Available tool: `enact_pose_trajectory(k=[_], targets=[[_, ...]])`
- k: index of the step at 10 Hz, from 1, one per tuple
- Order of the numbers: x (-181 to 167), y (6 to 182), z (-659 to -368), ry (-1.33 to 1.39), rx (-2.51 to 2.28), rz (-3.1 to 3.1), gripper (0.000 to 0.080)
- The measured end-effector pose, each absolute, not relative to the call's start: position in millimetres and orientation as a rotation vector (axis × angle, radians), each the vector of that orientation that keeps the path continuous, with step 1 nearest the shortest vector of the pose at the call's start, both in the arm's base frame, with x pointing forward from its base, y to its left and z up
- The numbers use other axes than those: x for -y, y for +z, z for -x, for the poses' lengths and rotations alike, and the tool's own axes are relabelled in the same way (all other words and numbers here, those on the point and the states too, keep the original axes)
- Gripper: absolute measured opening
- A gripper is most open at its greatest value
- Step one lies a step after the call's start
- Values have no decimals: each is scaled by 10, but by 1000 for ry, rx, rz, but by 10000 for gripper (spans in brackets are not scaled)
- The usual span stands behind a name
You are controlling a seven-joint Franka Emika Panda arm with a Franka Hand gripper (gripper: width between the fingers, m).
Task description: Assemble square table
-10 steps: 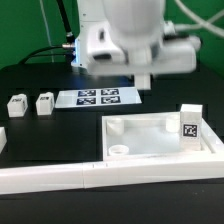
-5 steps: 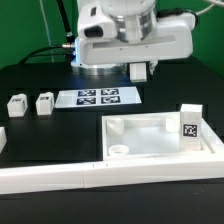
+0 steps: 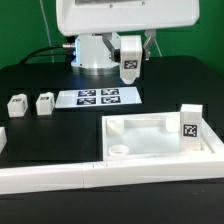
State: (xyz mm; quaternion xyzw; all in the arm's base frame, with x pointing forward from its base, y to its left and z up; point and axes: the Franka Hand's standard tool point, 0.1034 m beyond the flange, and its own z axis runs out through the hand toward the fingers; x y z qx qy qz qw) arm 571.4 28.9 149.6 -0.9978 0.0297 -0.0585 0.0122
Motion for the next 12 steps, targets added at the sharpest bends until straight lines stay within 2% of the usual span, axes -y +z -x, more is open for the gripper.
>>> enact_pose_trajectory(k=[1, 2, 3, 5, 8, 12], targets=[[-281, 1439, -5640, -232, -92, 3112, 285], [-261, 1478, -5738, -438, -89, 3102, 285], [-245, 1432, -5707, -547, -82, 3096, 285], [-28, 1188, -5835, -811, -10, 3104, 285], [-55, 935, -6133, -825, -45, 3073, 285], [-131, 918, -6221, -832, -63, 3061, 285]])
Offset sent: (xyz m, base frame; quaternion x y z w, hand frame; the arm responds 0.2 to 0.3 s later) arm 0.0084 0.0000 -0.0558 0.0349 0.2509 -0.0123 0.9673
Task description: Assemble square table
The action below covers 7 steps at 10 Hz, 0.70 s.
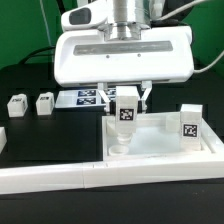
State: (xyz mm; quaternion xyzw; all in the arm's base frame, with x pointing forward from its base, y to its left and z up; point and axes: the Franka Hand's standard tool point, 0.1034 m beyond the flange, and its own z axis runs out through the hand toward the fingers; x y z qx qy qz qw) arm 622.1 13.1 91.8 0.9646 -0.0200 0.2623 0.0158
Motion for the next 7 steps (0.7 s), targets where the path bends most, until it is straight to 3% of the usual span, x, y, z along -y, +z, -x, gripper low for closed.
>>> enact_pose_trajectory(k=[7], targets=[[-28, 762, -6220, 830, 57, -2977, 285]])
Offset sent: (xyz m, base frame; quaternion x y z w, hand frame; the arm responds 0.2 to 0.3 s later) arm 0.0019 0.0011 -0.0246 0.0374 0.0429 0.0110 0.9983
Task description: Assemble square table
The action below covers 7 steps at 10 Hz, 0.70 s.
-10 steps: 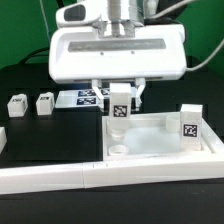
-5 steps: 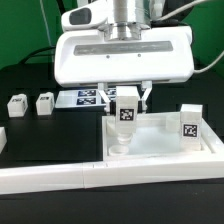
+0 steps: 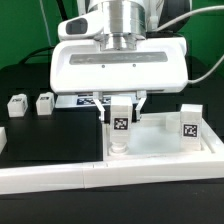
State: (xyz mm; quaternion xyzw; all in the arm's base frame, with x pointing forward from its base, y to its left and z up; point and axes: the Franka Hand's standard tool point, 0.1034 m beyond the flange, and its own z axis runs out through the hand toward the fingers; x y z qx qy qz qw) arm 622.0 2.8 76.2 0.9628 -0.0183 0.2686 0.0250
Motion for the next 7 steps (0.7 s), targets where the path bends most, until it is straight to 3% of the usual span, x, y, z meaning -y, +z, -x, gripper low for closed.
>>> enact_pose_trajectory(k=[7], targets=[[47, 642, -6184, 889, 58, -2940, 285]])
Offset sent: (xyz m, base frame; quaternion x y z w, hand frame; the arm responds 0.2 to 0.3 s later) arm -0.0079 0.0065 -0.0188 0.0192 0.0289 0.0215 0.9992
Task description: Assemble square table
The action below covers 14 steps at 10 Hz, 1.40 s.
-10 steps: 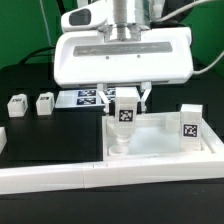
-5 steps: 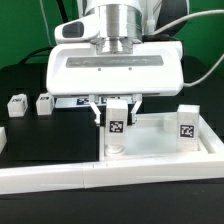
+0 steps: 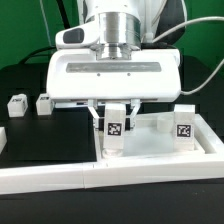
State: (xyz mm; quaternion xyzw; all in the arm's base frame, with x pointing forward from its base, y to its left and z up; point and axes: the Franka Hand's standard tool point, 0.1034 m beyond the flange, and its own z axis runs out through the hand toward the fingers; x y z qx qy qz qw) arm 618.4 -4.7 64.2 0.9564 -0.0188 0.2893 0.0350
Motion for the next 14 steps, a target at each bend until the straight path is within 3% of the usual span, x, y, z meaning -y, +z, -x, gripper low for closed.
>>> enact_pose_trajectory(k=[1, 2, 4, 9, 11, 14], targets=[[46, 628, -6176, 878, 58, -2944, 366], [45, 621, -6172, 874, 58, -2945, 366], [45, 616, -6170, 872, 58, -2946, 617], [58, 598, -6164, 821, 60, -2966, 648], [153, 814, -6278, 603, 116, -3064, 648], [51, 772, -6355, 325, 130, -3154, 648]])
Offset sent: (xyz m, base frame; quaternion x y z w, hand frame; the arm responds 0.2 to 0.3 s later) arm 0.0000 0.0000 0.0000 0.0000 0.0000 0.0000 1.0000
